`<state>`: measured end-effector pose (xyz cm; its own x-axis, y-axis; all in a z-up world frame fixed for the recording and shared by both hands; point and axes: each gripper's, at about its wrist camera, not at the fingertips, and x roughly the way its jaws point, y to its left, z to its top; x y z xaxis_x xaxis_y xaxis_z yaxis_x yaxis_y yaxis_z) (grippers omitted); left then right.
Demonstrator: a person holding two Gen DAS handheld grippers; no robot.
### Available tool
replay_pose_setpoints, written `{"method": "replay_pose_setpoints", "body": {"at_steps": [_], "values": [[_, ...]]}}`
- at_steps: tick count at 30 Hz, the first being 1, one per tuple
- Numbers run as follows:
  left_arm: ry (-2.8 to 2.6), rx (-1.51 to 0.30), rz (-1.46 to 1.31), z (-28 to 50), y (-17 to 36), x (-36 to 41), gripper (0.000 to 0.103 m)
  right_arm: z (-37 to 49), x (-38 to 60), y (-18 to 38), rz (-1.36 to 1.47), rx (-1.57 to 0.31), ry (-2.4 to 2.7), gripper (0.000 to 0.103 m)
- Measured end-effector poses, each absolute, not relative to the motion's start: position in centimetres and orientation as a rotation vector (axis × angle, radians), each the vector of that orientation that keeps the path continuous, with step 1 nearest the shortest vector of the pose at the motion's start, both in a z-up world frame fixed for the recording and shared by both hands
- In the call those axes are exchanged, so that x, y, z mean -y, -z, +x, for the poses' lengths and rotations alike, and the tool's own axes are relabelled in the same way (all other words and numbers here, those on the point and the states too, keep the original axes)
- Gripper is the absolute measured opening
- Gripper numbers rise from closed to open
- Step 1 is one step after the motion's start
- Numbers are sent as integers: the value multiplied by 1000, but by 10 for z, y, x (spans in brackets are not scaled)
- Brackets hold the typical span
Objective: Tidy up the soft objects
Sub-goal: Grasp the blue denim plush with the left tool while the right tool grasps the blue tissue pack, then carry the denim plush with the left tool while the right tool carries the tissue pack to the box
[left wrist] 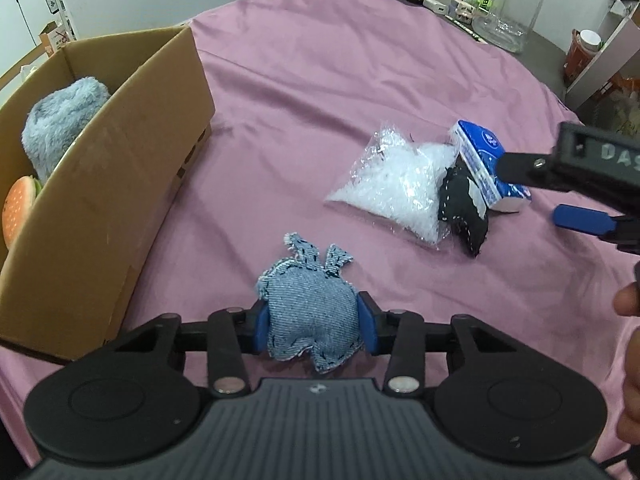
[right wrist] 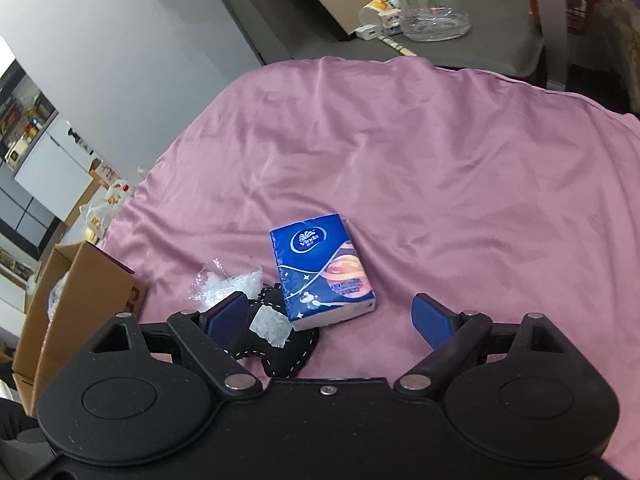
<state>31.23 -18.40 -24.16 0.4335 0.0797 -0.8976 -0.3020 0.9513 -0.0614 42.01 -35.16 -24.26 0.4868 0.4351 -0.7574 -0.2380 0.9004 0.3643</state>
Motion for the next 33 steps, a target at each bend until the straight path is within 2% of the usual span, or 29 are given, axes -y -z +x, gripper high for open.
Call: {"method": "replay_pose_setpoints", "body": {"at_steps": [2,4,6,8,17,33], "values": [[-235,-1097,-230,314,241,182,42,423,349,246,215,-983,-404,84],[-231,-1096,-233,315,240,181,42,426,346,248,204,-982,-400,79],[-226,-1098,-243,316,240,179,42,429,344,251,207,-993,-404,63],[-219,-1096,-243,314,238,179,42,430,343,255,206,-1003,-395,54],[-182,-1054,-243,303,216,178,42,413,346,243,186,-1010,-366,53],[-135,-935,-236,276,162,160,42,362,331,174,170,-915,-325,53]]}}
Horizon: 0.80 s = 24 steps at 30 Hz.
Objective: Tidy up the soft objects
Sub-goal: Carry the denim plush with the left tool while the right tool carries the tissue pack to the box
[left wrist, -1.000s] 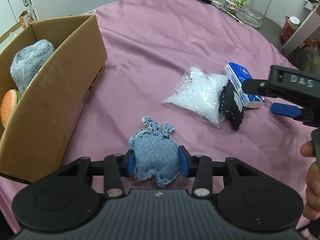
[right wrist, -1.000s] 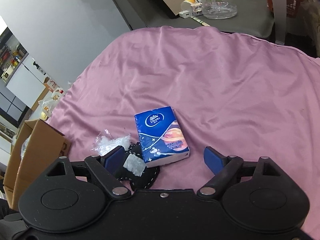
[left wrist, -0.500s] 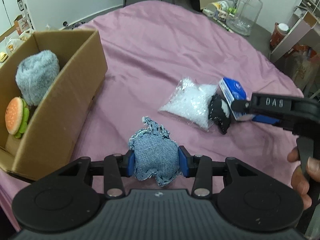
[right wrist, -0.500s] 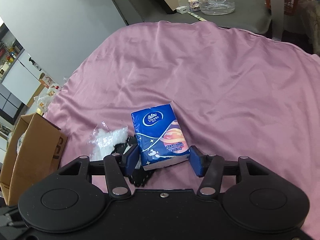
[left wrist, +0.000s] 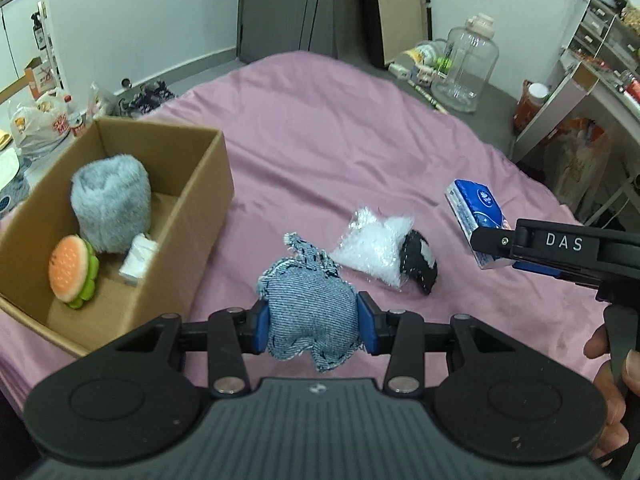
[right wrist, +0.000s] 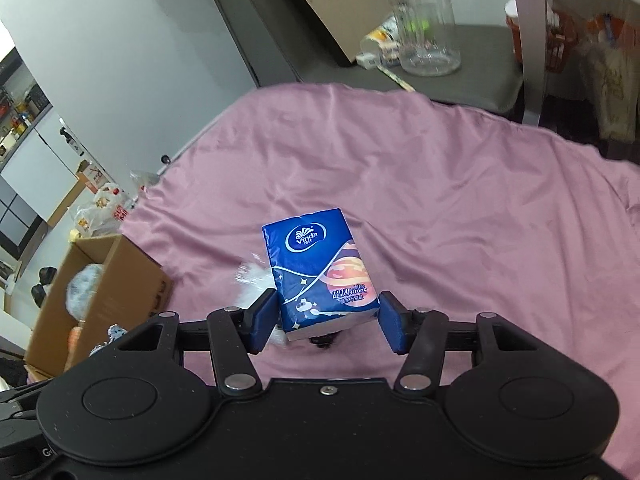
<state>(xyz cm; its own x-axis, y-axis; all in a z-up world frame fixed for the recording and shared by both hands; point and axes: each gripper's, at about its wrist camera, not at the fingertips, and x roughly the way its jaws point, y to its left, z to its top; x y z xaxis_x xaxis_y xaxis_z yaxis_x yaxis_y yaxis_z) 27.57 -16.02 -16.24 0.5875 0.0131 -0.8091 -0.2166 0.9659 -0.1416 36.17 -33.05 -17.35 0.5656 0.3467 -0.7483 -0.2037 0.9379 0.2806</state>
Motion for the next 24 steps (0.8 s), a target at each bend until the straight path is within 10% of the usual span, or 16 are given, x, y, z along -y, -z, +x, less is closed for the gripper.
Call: {"method": "replay_pose_setpoints", "body": {"at_steps": [24], "values": [[-103,-823,-238,241,84,57,42,304,264,110,92,-784,-377,53]]}}
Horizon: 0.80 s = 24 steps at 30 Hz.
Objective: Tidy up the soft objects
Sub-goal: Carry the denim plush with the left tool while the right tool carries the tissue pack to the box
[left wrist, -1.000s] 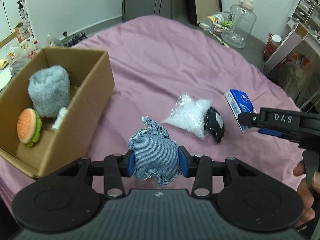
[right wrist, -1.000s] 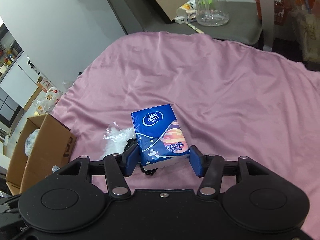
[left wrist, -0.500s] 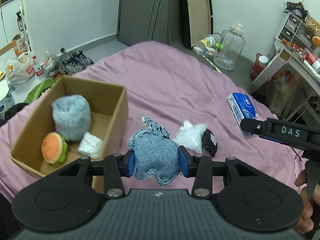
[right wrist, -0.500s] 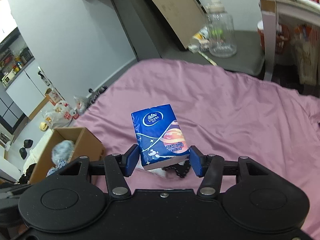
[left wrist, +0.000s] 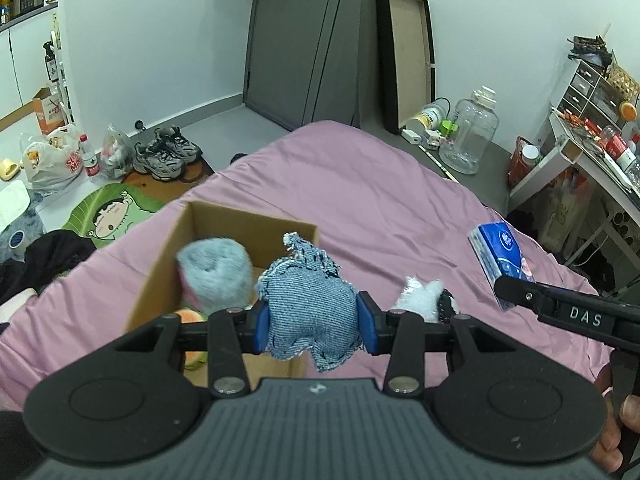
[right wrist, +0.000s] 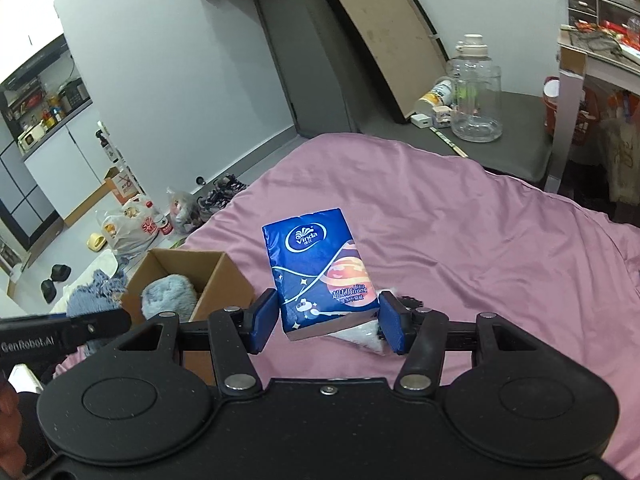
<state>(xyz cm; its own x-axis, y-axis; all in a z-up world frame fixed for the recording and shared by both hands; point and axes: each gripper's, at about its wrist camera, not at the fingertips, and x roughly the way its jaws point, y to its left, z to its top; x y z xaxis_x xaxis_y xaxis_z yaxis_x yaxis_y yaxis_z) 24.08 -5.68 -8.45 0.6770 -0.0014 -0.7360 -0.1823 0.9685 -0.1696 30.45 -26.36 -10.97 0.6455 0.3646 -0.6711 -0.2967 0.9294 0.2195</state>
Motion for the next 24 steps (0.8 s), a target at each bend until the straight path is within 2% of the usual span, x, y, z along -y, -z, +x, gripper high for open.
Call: {"method": "replay_pose_setpoints", "body": {"at_steps": [12,24], "values": [[-115,-820,-201,236,68,19,42,287,220,96,15,-746,-427,53],[-132,-857,-203,234,80,-13,43,285,194,93,-2,-734,-469,53]]}}
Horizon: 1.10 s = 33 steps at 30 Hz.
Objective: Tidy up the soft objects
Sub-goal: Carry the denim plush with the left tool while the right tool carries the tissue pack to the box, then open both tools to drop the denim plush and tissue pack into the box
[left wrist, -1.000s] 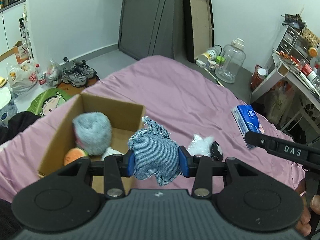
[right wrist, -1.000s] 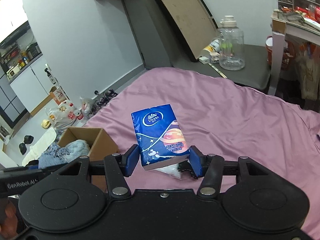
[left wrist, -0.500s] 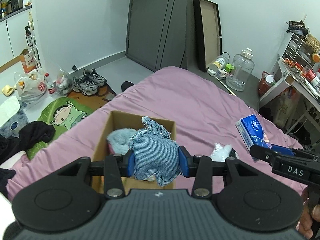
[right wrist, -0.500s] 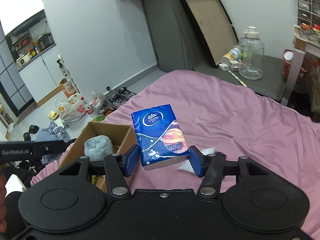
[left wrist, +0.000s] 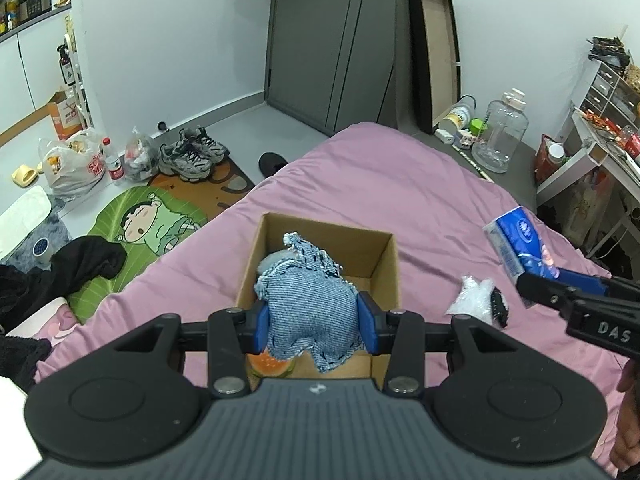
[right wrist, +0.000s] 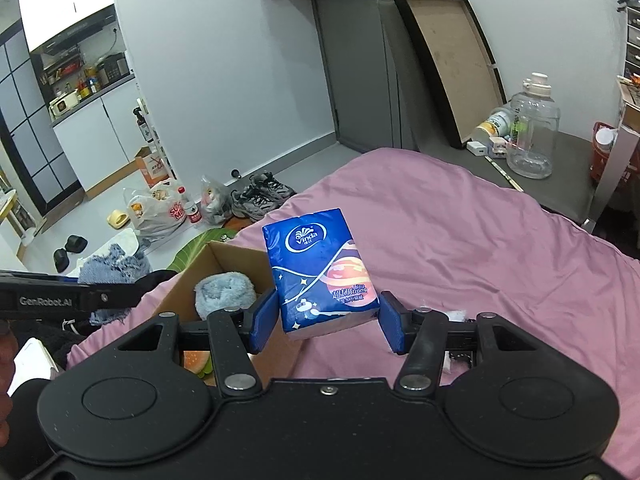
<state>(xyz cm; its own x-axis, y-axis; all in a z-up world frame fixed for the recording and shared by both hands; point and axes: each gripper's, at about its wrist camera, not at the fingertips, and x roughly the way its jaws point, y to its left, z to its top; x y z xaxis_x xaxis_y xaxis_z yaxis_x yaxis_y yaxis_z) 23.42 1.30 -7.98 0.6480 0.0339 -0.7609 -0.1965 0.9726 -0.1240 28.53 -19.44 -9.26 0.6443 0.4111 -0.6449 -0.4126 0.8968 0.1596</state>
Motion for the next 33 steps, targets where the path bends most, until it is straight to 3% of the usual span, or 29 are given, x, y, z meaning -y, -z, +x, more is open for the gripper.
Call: {"method": "replay_pose_setpoints", "body": {"at_steps": [16,19,25,33], "values": [[-121,-959,-259,248,128,-38,44,302,163,108,3,-758,-488,53],[-109,-998,-258,251,138,-39,49,308,157,111,8,-771,-493,53],[-114,-1036,-270,262,148,-49,70,317,141,118,19,-788,-513,53],[-139,-1026,-282,268,148,-61,72,326,123,124,18,-809,-532,53]]}}
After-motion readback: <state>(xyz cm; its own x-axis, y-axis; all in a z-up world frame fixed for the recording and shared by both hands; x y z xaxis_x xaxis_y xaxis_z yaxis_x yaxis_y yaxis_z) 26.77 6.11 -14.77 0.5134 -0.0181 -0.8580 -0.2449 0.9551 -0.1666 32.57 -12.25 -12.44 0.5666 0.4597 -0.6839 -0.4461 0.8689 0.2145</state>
